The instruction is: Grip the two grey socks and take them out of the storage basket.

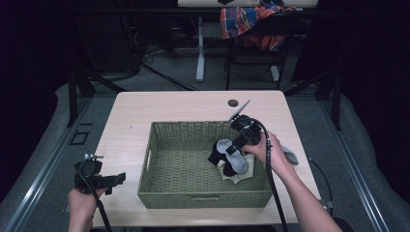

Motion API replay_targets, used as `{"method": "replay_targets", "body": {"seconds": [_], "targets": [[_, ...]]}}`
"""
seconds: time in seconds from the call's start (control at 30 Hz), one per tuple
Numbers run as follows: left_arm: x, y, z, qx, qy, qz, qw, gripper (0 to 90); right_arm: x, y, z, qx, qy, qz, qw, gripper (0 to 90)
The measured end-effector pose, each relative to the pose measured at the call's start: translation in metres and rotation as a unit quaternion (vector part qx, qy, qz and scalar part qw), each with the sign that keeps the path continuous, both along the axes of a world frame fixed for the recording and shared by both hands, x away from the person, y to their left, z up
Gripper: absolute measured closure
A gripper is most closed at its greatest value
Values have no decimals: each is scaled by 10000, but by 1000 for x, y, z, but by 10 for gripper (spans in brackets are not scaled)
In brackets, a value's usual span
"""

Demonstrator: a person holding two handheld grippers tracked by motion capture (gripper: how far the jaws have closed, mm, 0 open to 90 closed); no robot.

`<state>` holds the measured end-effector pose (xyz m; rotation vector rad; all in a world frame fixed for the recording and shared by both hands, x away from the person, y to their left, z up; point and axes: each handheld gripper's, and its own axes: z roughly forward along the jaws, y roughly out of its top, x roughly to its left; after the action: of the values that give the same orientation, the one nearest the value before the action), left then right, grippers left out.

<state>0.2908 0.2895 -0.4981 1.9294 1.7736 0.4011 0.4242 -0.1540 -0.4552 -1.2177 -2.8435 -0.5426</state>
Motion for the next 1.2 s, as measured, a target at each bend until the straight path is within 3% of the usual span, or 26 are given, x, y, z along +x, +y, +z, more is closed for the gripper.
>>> {"method": "replay_targets", "body": {"seconds": [0.3, 0.33, 0.47, 0.6, 0.63, 0.67, 0.77, 0.83, 0.87, 0.9, 1.1, 1.2], "targets": [[0, 1, 0, 10, -7, 1, 10000, 51, 7, 22, -14, -349, 196, 142, 9991, 487], [0, 1, 0, 15, -12, -1, 10000, 51, 8, 27, -19, -392, 221, 94, 9989, 536], [0, 0, 0, 7, 8, -8, 10000, 51, 12, 31, -25, -659, 271, 106, 9974, 563], [0, 0, 0, 7, 8, -8, 10000, 52, 14, 33, -30, -743, 348, 79, 9966, 634], [0, 0, 0, 12, 10, -14, 10000, 52, 14, 33, -30, -743, 348, 79, 9966, 634], [0, 0, 0, 18, 16, -25, 10000, 52, 12, 34, -33, -594, 295, -58, 9978, 682], [0, 0, 0, 12, 19, -16, 10000, 53, 14, 35, -32, -757, 366, 64, 9964, 713], [-1, 0, 0, 11, 3, -5, 10000, 53, 14, 38, -35, -713, 377, 47, 9967, 765], [-1, 1, 0, 14, -12, -6, 10000, 53, 14, 40, -35, -800, 371, 88, 9961, 836], [-1, 1, 0, 14, -12, -6, 10000, 53, 14, 41, -35, -834, 363, 85, 9958, 850], [-1, 0, 0, 12, 2, -6, 10000, 53, 12, 36, -28, -724, 202, 62, 9972, 865], [-1, 1, 1, 21, -14, -7, 10000, 53, 7, 29, -16, -516, 78, 1, 9986, 865]]}}
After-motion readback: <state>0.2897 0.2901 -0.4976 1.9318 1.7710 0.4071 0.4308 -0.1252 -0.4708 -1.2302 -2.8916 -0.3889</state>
